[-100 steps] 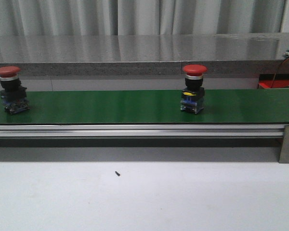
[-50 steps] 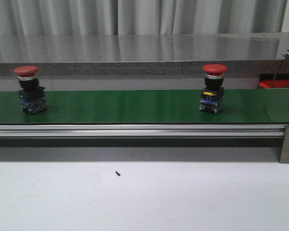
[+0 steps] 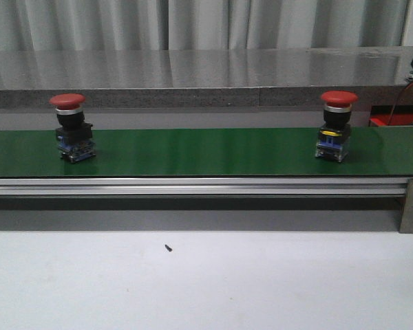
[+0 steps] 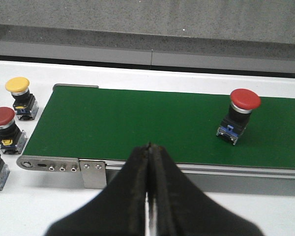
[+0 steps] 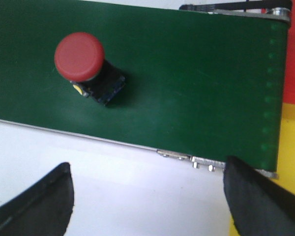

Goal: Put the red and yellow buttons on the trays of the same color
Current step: 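Grasp the red button with the right gripper and carry it over the red tray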

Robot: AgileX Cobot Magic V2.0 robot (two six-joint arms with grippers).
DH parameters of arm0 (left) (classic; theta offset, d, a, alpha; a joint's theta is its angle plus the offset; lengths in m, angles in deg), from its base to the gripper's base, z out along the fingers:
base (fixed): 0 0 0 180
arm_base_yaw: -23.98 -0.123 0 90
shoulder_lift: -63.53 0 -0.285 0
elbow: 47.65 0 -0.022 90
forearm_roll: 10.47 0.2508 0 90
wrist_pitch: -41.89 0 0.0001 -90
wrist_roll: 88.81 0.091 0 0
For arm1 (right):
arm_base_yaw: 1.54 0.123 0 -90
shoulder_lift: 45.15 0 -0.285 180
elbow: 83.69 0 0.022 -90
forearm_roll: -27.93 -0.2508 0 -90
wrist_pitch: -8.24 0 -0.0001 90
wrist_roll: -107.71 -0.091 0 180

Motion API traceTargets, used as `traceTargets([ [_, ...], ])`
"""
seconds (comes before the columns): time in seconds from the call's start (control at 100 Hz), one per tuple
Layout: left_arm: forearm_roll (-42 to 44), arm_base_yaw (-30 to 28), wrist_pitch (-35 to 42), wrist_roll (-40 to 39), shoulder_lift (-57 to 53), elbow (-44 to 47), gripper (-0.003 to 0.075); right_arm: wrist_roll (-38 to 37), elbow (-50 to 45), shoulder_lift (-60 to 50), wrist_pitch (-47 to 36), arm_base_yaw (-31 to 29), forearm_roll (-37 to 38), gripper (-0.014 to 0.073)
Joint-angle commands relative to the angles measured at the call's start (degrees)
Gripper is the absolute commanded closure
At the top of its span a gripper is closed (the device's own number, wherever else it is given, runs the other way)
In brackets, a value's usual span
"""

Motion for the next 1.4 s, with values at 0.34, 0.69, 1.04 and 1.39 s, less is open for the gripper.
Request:
traceTargets([
  [0.34,-1.38,0.34,4.40,0.11,0.24,-1.60,0.0740,2.91,13.31,15.08,-3.09,4.09,-1.08,-0.0023],
  [0.69,-1.38,0.34,4.40,0.11,0.24,-1.60,0.0739,2.86,17.83,24.44,-1.65,3.35,2.27,0.0209],
  [1.04,-1.38,0.34,4.40,0.11,0.24,-1.60,0.0739,2.86,23.56,24.94,4.76,0.62,2.27,0.0475],
  [1.39,-1.38,0.34,4.40,0.11,0.24,-1.60,0.0739,3.09,35.16,29.06,4.81,-15.21,2.27,0.0475],
])
